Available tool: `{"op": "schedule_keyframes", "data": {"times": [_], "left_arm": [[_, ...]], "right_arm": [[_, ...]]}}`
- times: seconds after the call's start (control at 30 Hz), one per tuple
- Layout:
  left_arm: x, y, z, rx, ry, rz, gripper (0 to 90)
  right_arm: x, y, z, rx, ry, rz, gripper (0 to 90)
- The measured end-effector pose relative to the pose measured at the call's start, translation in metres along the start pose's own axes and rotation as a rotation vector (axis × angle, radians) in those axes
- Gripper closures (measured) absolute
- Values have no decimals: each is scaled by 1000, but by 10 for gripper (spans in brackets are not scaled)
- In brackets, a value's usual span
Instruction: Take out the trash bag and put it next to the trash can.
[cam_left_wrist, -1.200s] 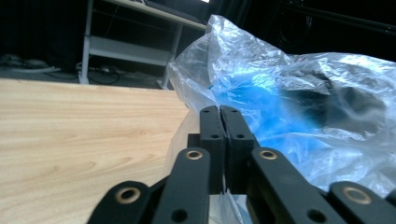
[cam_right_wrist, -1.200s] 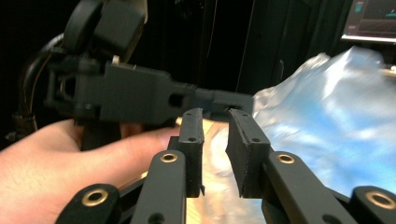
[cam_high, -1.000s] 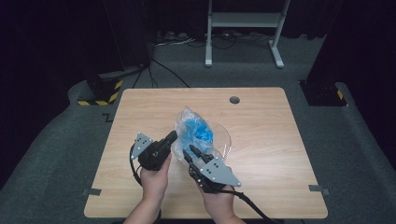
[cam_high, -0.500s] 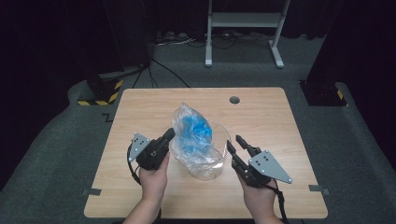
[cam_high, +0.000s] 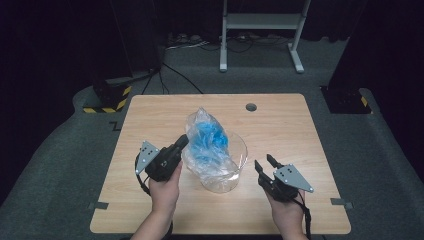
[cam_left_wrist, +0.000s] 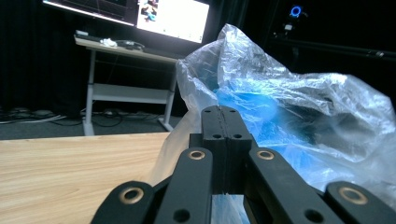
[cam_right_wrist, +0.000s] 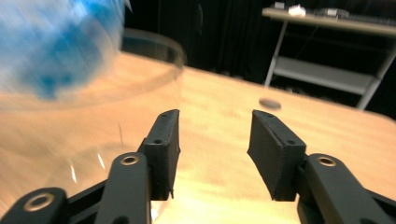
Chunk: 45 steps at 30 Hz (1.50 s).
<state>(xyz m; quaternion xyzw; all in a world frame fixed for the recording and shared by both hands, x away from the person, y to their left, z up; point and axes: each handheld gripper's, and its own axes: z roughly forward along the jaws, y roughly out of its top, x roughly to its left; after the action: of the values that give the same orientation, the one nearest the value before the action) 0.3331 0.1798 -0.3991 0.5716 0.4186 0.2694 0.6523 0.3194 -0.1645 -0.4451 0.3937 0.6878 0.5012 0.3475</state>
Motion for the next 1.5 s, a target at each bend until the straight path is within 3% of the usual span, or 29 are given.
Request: {"op": "schedule_keyframes", "data": {"times": [0.3, 0.73, 1.0, 1.1, 1.3, 1.5], "left_arm": [[-3, 11, -6, -53, -33, 12, 900], [-14, 40, -30, -202, -64, 51, 900], [-16, 54, -42, -255, -62, 84, 900], [-12, 57, -46, -260, -46, 92, 900], [9, 61, -56, -269, 4, 61, 900], [24, 61, -61, -259, 41, 58, 900]], "right_arm": [[-17, -26, 20, 133, 3, 69, 466], [-16, -25, 18, 118, 6, 82, 467], [-16, -26, 18, 121, 4, 88, 467], [-16, -26, 19, 123, 6, 94, 467], [-17, -27, 19, 124, 7, 97, 467], [-18, -28, 20, 132, 9, 106, 457]]}}
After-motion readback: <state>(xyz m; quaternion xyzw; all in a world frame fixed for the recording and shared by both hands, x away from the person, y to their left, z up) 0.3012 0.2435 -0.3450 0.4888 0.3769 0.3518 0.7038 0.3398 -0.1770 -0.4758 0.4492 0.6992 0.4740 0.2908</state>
